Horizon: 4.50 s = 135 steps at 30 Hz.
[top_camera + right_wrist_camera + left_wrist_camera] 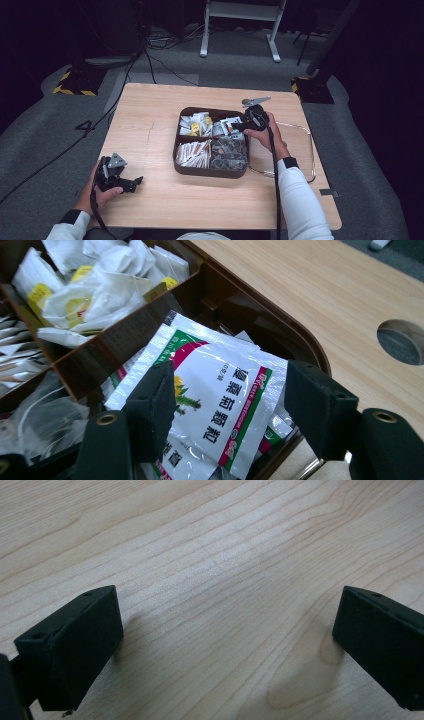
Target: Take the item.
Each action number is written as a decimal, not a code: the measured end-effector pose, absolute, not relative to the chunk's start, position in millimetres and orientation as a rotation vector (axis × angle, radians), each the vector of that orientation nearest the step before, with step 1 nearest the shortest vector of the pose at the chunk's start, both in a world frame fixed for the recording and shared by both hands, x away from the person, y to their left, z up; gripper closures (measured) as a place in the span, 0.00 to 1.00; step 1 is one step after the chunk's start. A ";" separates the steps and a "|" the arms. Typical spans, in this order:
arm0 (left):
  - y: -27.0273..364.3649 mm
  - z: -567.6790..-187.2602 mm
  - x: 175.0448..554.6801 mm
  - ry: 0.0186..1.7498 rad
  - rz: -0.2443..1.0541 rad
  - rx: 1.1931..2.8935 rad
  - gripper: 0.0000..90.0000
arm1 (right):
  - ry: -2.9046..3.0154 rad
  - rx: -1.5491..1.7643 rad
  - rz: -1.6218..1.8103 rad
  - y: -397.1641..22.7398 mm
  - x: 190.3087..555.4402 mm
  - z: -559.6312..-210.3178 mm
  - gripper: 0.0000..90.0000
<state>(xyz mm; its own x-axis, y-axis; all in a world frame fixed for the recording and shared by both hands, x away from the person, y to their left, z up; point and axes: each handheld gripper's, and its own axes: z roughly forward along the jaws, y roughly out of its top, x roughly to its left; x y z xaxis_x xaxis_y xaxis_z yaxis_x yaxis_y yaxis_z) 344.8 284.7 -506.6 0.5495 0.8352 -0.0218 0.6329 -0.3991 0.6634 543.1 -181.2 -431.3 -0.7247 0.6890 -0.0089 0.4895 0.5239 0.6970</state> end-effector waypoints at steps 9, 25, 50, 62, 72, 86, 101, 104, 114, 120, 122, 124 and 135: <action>284.5 -506.6 344.6 1.179 0.421 2.160 0.00 | 2.494 0.996 0.921 -163.7 549.0 -440.1 0.38; 284.6 -506.5 344.5 1.179 0.424 2.160 0.00 | 2.610 1.053 0.851 -150.6 556.2 -450.0 0.17; 284.2 -506.5 344.0 1.188 0.422 2.156 0.00 | 2.547 0.925 0.955 -133.9 547.3 -432.8 0.33; 284.3 -506.5 344.0 1.186 0.423 2.158 0.00 | 2.507 0.989 0.997 -136.7 552.6 -432.7 0.30; 284.0 -506.4 343.5 1.192 0.422 2.156 0.00 | 2.593 0.912 1.066 -128.7 542.1 -431.8 0.37; 284.0 -506.5 343.4 1.193 0.423 2.155 0.00 | 2.589 0.933 1.027 -119.6 543.2 -436.4 0.54; 283.9 -506.4 343.2 1.195 0.423 2.155 0.00 | 2.562 0.973 0.975 -112.3 546.0 -439.6 0.96; 283.9 -506.4 343.2 1.195 0.423 2.155 0.00 | 2.533 0.975 1.011 -117.3 541.5 -436.4 0.97; 284.0 -506.3 343.3 1.194 0.420 2.156 0.00 | 2.481 0.947 1.103 -137.0 527.3 -422.1 0.98; 284.0 -506.3 343.3 1.194 0.420 2.156 0.00 | 2.456 0.939 1.156 -147.0 519.8 -416.8 0.98; 283.9 -506.4 343.3 1.195 0.424 2.155 0.00 | 2.446 0.934 1.180 -150.6 517.2 -413.6 0.98; 284.0 -506.3 343.3 1.194 0.420 2.156 0.00 | 2.437 0.924 1.190 -153.3 514.0 -410.4 0.98; 283.5 -506.6 343.3 1.199 0.428 2.150 0.00 | 2.411 0.894 1.246 -172.0 498.6 -393.7 0.98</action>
<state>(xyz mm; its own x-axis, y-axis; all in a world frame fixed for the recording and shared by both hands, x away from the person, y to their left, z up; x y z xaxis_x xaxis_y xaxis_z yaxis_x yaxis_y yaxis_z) 343.3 283.5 -506.6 0.5327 0.8460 -0.0226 0.6408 -0.3858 0.6637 498.6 -172.0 -393.7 -0.7682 0.6395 0.0306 0.3949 0.4357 0.8088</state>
